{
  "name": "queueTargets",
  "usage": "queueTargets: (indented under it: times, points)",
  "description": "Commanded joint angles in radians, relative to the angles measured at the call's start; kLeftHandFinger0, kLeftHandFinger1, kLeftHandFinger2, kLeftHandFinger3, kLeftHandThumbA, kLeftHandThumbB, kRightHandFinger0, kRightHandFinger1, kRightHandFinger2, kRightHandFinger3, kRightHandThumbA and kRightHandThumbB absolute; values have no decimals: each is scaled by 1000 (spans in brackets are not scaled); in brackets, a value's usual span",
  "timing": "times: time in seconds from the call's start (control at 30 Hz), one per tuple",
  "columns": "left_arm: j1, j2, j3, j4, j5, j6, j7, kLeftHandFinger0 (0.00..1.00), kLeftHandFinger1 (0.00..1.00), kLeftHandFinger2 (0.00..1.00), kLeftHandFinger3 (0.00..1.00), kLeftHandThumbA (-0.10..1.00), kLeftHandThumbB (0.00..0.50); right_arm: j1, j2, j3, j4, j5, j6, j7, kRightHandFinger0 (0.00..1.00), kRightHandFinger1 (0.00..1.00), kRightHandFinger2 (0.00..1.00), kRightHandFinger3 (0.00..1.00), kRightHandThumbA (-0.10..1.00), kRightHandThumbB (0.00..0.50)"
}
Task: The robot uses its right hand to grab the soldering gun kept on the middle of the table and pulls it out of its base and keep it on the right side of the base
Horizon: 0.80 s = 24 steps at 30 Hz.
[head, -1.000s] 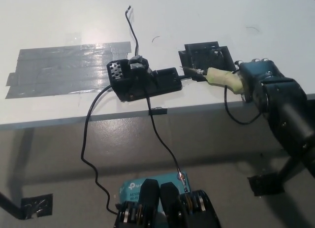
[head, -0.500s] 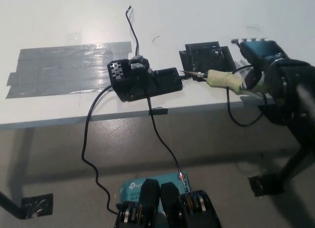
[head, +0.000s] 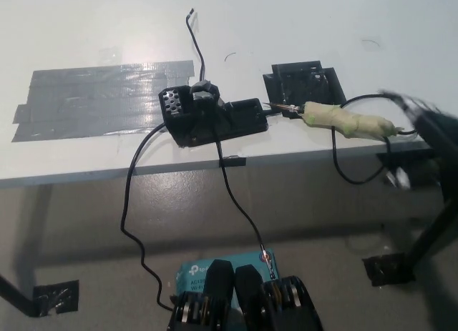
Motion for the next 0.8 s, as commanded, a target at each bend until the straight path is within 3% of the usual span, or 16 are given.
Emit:
queueTargets:
  times: [0.0,0.07,0.13,0.27,0.37,0.53,0.67,0.77]
  points:
    - [2,22,22,-8,-16,-15,-16,237,310,469,896,759,305,259,52,-206,-218,319,31,-42,1000,1000,1000,1000,1000,354]
    - [3,24,23,-2,-19,-30,-18,243,322,477,904,762,290,308,74,-212,-201,329,-9,-65,1000,1000,1000,1000,1000,356]
    - [0,16,27,-9,-17,-14,-9,254,324,473,873,754,290,409,147,-224,-112,376,-112,-128,1000,1000,1000,1000,993,336]
    - [-5,-2,34,-8,-24,-13,1,216,299,446,901,747,289,453,196,-228,68,378,-256,-208,1000,1000,1000,1000,874,298]
    - [-3,-2,39,-24,-20,3,3,230,307,442,915,755,299,449,197,-237,115,378,-274,-225,1000,1000,1000,1000,812,282]
    - [5,-5,56,-30,-23,-2,4,259,339,459,870,750,297,442,187,-235,137,392,-286,-247,1000,1000,1000,1000,766,209]
    - [5,-13,74,-27,-42,-16,1,235,329,433,866,730,283,434,172,-216,158,402,-316,-268,1000,1000,1000,1000,806,234]
    - [8,-14,86,-38,-46,-6,-2,251,340,445,922,712,256,428,153,-186,180,376,-343,-288,1000,1000,1000,1000,723,190]
